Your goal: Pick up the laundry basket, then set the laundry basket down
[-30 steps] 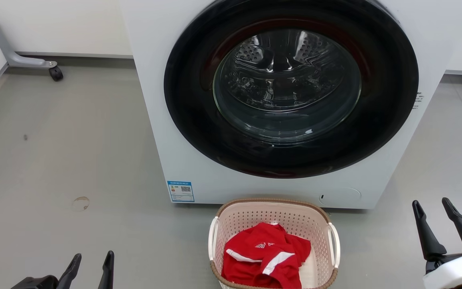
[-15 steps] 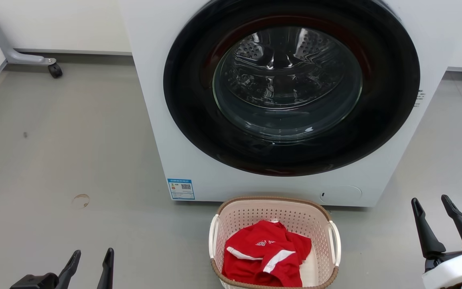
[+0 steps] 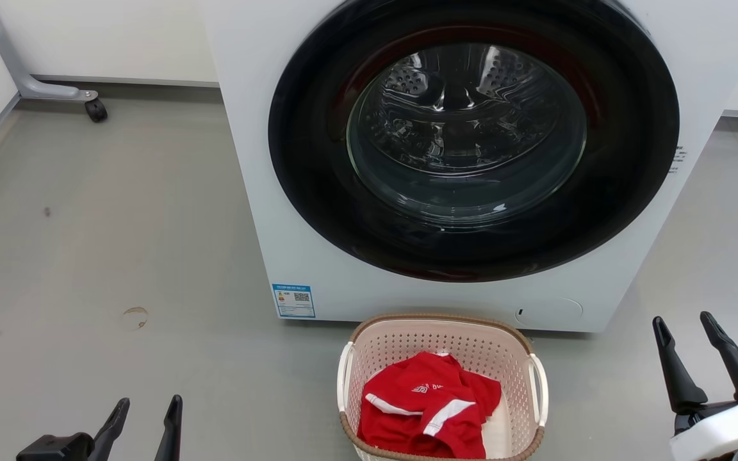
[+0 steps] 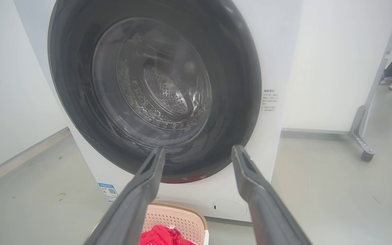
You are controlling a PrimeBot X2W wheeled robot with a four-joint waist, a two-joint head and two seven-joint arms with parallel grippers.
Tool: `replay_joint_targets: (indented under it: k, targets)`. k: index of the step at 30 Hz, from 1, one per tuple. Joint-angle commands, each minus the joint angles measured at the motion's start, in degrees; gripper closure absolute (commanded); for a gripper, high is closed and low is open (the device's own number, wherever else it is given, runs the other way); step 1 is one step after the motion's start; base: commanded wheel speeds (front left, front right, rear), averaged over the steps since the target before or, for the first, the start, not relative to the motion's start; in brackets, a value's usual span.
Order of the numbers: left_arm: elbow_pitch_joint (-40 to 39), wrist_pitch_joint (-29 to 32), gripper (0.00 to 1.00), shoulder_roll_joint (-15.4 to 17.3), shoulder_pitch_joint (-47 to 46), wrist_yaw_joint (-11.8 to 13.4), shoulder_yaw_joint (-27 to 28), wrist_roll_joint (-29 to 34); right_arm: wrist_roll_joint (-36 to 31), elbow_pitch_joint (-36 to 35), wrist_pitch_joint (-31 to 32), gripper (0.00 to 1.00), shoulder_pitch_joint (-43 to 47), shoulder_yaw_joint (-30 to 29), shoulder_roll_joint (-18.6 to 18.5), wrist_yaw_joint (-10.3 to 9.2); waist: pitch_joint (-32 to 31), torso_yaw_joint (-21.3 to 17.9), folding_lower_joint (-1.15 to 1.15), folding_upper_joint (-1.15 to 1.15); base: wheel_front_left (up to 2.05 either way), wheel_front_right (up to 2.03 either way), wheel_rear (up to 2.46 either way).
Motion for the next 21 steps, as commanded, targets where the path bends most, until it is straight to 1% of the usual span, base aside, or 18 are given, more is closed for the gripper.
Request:
replay_joint_targets:
  k: [1,9,20,21]
  targets:
    - [-1.3,-0.1,0.00,2.1,-3.5,0.3,2.2,0.5,-0.1,-1.2,-0.2,0.00,-2.0,0.9,-1.5,-0.16,0.0,-0.1,0.00,0.00,0.00,0.00,0.00]
    - [-1.4,2.0,0.00,2.7,-4.5,-0.3,1.2,0.5,-0.1,-0.9,-0.2,0.00,-2.1,1.0,-1.5,-0.16,0.0,-0.3,0.00,0.00,0.00,0.00,0.00]
    - [-1.8,3.4,0.00,3.2,-5.7,-0.3,0.5,1.2,-0.1,-0.7,-0.3,0.00,-2.3,1.2,-1.6,-0.16,-0.2,-0.4,0.00,0.00,0.00,0.00,0.00]
    - [-1.9,3.6,1.00,3.4,-5.7,-0.2,0.3,1.5,-0.1,-0.7,-0.3,1.00,-2.3,1.2,-1.6,-0.16,-0.2,-0.5,0.00,0.00,0.00,0.00,0.00]
